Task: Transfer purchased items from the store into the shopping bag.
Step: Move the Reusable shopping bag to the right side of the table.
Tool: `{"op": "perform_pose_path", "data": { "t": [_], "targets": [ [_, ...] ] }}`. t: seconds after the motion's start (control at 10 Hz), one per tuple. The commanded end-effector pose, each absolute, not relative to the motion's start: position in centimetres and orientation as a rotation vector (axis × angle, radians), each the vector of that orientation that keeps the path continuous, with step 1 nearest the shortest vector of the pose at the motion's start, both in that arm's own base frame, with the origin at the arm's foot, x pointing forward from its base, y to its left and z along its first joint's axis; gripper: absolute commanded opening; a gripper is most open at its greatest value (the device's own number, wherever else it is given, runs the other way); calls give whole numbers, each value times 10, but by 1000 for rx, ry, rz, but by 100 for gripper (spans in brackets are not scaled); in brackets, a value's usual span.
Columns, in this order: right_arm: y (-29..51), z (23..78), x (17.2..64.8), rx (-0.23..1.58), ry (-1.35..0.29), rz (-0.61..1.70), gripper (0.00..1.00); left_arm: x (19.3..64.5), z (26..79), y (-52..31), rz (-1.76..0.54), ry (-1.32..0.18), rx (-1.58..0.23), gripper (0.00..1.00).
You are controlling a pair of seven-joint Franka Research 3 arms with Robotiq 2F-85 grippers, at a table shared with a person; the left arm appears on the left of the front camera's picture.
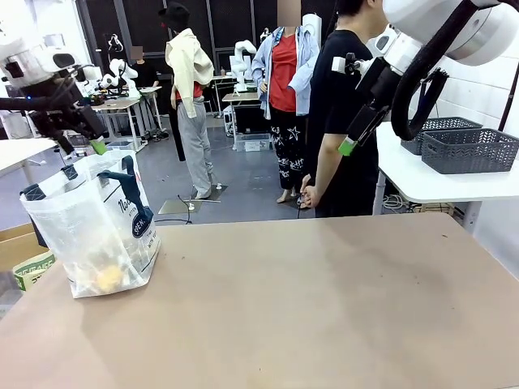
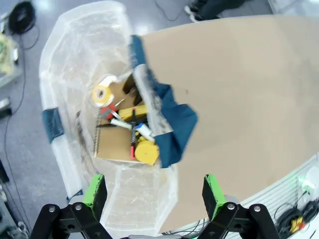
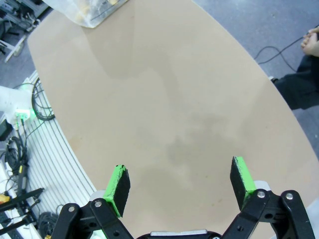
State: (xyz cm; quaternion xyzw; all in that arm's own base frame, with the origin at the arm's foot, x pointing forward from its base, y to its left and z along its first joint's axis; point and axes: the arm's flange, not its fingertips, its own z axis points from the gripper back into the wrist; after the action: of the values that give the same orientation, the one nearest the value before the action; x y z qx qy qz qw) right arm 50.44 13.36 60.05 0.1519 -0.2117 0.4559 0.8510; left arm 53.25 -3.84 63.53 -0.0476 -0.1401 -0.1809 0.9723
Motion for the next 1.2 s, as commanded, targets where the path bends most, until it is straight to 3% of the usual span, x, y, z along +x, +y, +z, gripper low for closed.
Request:
{"op": "perform_pose_path", "data": {
  "t": [0.0,0.3,0.6,1.1],
  "targets": [
    [134,601,503,313,-429,947,100,528,650,-44,-617,-243,-228,100],
    [134,601,503,313,-429,947,100,531,654,-60,-857,-310,-351,100],
    [134,601,503,313,-429,947,100,522,648,-74,-1131,-497,-348,100],
    [134,601,503,313,-429,947,100,512,647,-86,-1261,-631,-358,100]
  ]
}}
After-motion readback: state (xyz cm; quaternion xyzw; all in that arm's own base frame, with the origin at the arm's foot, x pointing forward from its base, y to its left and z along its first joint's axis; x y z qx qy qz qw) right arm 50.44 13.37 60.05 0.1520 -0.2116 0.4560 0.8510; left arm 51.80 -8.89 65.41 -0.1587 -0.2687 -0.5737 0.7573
